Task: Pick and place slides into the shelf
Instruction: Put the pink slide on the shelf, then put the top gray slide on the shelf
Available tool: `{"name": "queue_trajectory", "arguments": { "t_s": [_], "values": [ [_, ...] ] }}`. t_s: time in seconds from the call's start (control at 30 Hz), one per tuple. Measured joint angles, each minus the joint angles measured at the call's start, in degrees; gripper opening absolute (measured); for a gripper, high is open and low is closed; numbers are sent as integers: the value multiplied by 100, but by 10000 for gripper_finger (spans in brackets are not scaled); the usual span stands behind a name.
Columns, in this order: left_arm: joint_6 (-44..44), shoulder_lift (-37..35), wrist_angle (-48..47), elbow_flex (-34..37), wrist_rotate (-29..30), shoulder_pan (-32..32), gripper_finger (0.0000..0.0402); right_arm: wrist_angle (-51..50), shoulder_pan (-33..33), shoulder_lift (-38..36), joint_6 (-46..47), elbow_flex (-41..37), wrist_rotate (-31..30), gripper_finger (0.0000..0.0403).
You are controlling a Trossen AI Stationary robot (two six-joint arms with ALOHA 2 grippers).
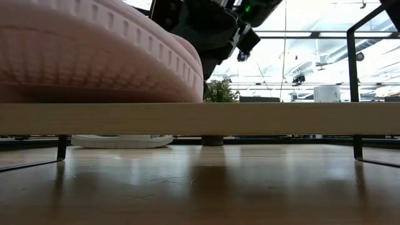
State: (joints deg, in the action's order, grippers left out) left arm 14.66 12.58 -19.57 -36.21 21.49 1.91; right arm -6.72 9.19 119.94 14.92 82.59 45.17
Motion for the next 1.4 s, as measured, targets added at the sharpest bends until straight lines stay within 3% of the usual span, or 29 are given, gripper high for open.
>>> {"name": "queue_trajectory", "arguments": {
  "t_s": [0.27, 0.87, 1.4],
  "values": [
    [-1, 2, 0, 0, -1, -2, 151, -33, -15, 11, 168, 73, -2, 34],
    [-2, 0, -2, 0, -5, -2, 151, -217, -143, 22, 473, 284, -349, 190],
    [-3, 1, -46, 0, -10, 0, 151, -163, -680, -30, 894, 554, -394, 205]
  ]
}}
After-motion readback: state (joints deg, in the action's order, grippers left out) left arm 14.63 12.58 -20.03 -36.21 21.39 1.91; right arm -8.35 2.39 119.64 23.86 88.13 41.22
